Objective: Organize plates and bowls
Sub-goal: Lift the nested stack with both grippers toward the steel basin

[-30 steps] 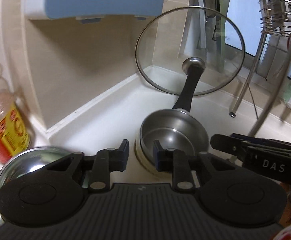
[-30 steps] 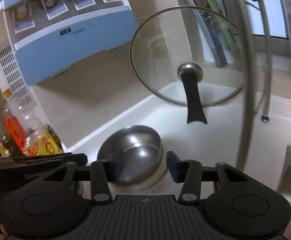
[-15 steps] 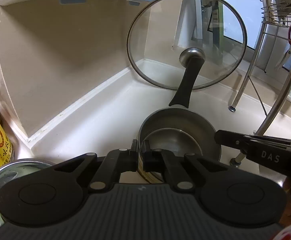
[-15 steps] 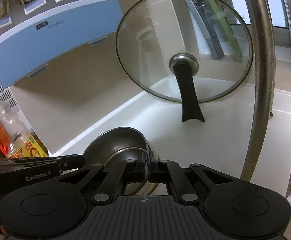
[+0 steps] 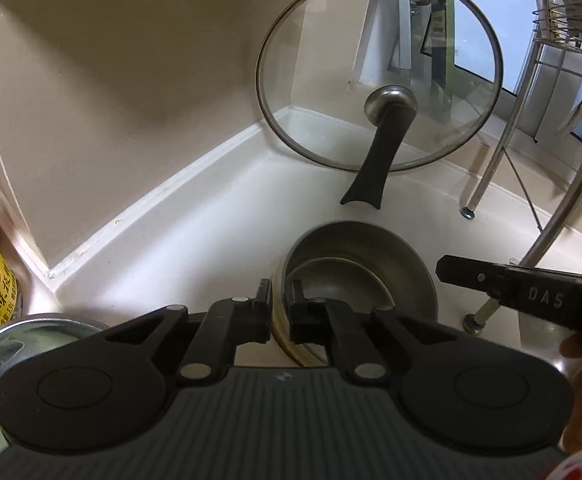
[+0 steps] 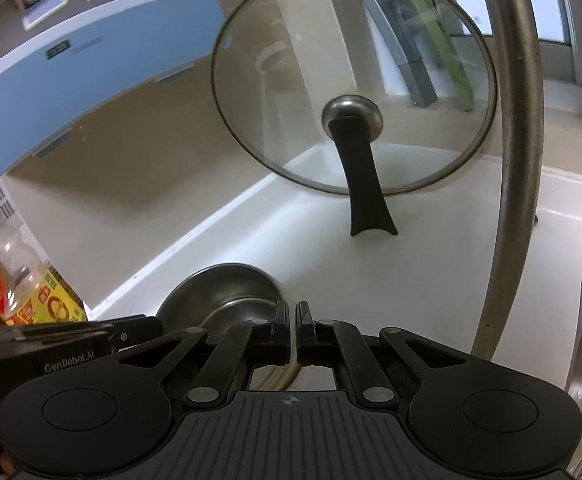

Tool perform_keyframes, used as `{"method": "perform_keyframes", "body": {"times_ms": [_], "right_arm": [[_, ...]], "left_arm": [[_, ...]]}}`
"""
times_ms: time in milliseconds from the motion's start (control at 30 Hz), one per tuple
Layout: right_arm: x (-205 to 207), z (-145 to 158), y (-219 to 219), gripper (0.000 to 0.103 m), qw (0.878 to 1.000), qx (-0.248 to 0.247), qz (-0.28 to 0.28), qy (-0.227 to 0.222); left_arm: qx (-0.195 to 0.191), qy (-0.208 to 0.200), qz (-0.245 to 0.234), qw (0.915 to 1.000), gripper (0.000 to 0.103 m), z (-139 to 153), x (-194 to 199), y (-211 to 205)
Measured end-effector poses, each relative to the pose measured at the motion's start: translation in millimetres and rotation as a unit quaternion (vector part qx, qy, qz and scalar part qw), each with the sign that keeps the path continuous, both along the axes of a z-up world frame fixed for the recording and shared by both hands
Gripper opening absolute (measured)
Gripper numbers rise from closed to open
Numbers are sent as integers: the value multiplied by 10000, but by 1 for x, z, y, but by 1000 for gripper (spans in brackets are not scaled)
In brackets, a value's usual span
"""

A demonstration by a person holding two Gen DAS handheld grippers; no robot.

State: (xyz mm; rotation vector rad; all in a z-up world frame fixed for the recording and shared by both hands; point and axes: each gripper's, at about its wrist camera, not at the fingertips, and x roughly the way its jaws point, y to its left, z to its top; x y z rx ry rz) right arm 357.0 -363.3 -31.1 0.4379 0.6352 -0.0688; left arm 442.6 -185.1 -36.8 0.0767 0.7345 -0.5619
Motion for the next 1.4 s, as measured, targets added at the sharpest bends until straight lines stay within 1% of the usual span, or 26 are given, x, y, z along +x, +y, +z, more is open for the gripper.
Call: {"method": "perform_keyframes", "body": {"times_ms": [33,67,100,133,167,233,367,433,467,500,567,633,733,800,900,1100,1200,1300,1400], "right_arm": [[2,-1,-2,8,10000,77,-15,46],[3,-2,-3,19,9999,133,-43,70],[3,-4,-5,37,9997,192,-83,84],[3,-4,-7,44,9996,240,-111,74],[2,-5,-7,46,9995,279,-123,48],[4,-7,-7,46,9996,270,-87,67],[11,-14,-6,45,9990,353,9,264],[14,-15,-6,34,9988,381,9,307],[15,-16,-6,20,9986,413,23,318],[17,-17,-7,13,9982,479,27,356],[20,-18,-9,11,9972,592,-65,448],[21,-19,-12,11,9962,713,-135,489],[22,-17,-13,11,9935,879,-310,649],[24,-15,-14,11,9906,1026,-442,785],[26,-12,-15,11,9884,1086,-520,930],[30,-10,-22,11,9813,1358,-693,1175],[33,-9,-22,11,9799,1374,-725,1254],[34,-8,-22,11,9795,1355,-733,1296],[33,-5,-18,12,9834,1155,-660,1234]], "left_arm": [[-23,32,6,10000,12,0,1,0],[-47,65,13,10000,13,0,3,0],[-60,91,13,9999,15,-1,4,0],[-55,111,13,9999,15,-1,5,0],[-39,124,6,9999,15,-2,6,-1],[31,164,-14,9999,15,-3,8,-3],[68,357,-58,9993,15,-7,14,-7],[87,422,-90,9990,14,-7,16,-8],[118,422,-96,9990,14,-7,17,-9],[163,416,-117,9989,13,-7,17,-11],[194,435,-135,9988,12,-7,19,-11],[188,486,-128,9986,10,-7,21,-10],[171,584,-129,9981,10,-5,25,-10],[236,552,-148,9981,10,-4,25,-13],[350,481,-166,9981,10,-5,23,-17],[369,514,-162,9979,10,-3,26,-19],[434,491,-165,9977,10,-5,27,-21],[416,521,-157,9977,10,-5,28,-21],[375,533,-129,9978,10,-5,27,-20]]}}
